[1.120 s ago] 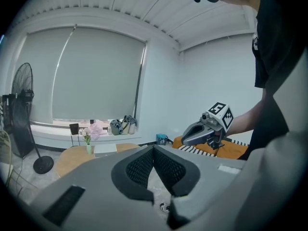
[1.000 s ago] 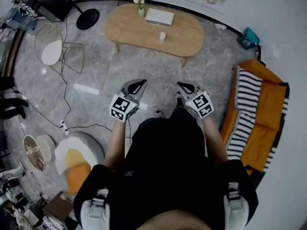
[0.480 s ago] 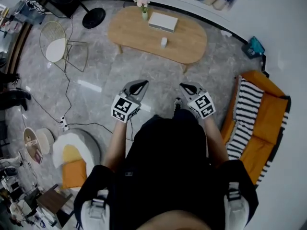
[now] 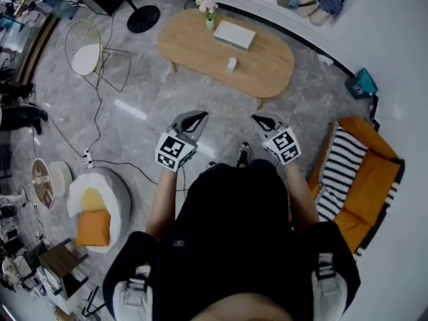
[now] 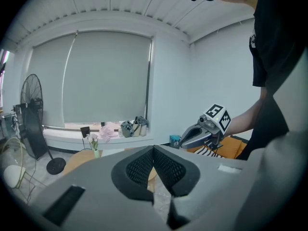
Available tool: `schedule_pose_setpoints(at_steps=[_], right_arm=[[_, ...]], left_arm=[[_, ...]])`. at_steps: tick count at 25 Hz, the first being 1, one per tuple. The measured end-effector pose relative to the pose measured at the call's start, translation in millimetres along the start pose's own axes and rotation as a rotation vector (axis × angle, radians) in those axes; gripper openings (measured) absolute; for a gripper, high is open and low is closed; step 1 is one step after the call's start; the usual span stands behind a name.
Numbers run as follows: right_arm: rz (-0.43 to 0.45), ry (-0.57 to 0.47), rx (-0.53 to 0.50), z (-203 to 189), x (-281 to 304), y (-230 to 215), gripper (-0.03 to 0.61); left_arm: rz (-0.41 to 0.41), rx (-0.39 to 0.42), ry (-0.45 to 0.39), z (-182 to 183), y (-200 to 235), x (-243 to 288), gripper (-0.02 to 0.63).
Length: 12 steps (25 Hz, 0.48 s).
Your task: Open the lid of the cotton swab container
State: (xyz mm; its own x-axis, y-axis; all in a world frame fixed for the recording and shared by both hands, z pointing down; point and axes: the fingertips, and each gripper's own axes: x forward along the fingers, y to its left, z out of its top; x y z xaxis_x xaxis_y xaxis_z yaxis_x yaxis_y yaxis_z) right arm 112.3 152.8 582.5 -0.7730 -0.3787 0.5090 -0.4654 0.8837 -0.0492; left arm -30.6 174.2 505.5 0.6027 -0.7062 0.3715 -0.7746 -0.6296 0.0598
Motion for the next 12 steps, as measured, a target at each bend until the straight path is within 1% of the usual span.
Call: schedule_pose_setpoints(at_steps=[8, 12], right_arm=[[0.066, 0.001, -0.009, -8.6, 1.0, -25.0, -0.003], [0.086, -0.005, -0.019, -11.5, -2.4, -31.9, -0.003]], left_arm=[[0.074, -0.014, 0.018, 3.4, -9.3, 10.8, 0.0], [0.098, -0.014, 0.011, 6.7, -14.8, 17.9, 0.0]])
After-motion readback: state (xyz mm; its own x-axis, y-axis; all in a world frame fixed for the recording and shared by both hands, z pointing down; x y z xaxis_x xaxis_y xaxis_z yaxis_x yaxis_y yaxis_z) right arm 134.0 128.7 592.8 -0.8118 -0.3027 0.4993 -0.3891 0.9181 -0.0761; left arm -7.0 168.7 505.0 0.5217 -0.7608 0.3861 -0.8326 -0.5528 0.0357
